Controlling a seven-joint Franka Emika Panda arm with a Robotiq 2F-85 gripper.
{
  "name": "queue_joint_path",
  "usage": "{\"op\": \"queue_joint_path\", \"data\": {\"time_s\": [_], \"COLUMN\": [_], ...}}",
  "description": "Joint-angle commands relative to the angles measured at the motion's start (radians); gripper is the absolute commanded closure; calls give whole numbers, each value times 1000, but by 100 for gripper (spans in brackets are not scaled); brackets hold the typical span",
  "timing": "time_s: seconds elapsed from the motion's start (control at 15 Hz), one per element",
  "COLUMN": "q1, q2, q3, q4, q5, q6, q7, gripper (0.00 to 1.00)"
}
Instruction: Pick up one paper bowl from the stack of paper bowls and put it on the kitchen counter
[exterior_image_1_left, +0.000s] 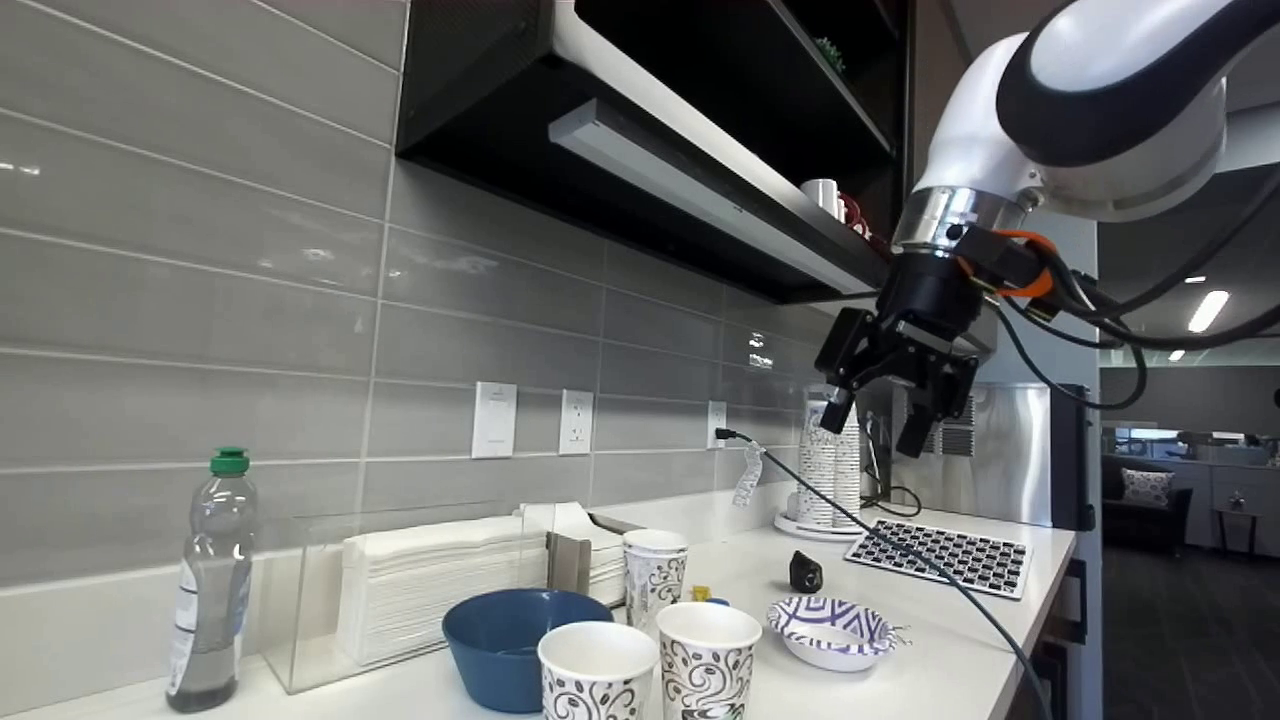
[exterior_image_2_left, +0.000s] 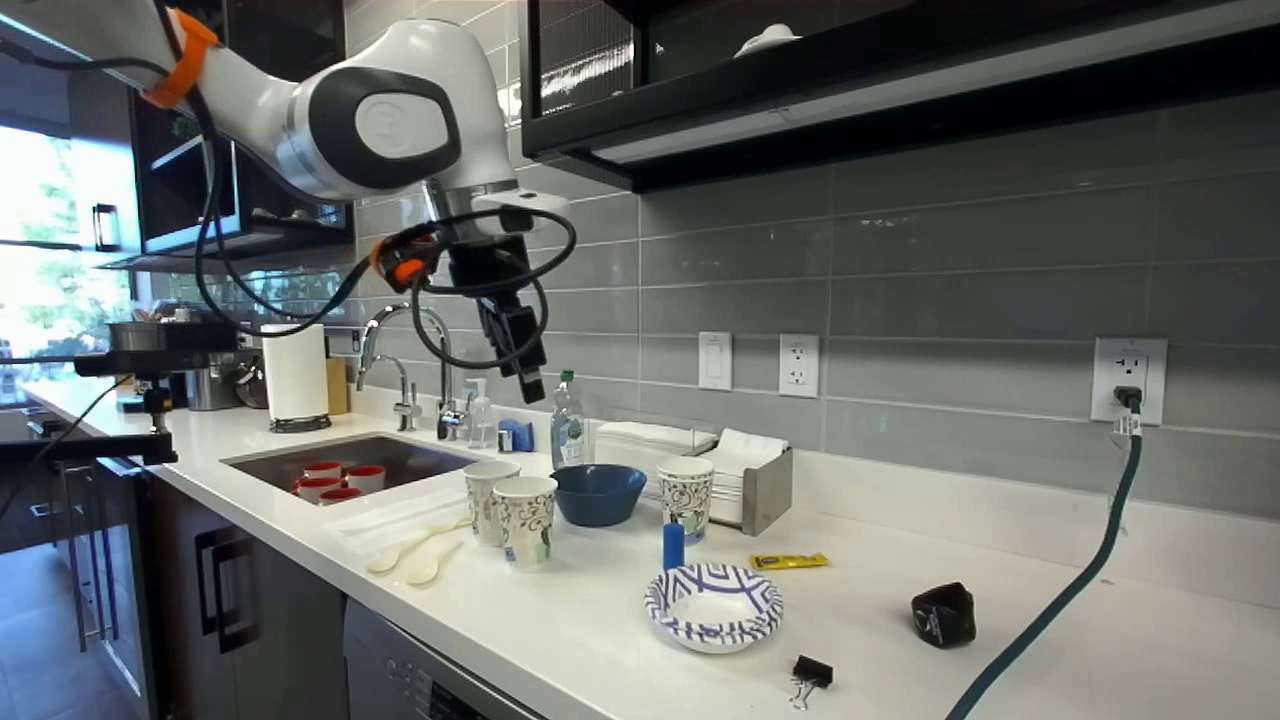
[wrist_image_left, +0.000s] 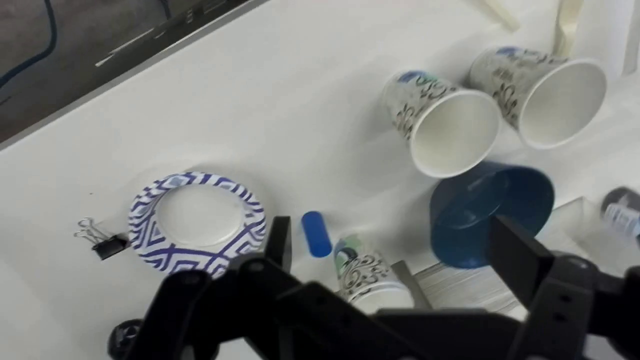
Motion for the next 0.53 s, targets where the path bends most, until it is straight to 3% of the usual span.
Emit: {"op": "queue_joint_path", "data": {"time_s": [0.0,0.33,0.4,0.47], "q1": [-68,-100,-92,-92], "q2": [62,233,163,197], "q3": [-70,-130,-128,-135], "q4": [-23,-35,-44,-44], "q5": [-30,-24,-18,-17], "q6": [106,217,179,193], "q7": [-14,-51,-39,-42], "gripper": [0,0,0,0]}}
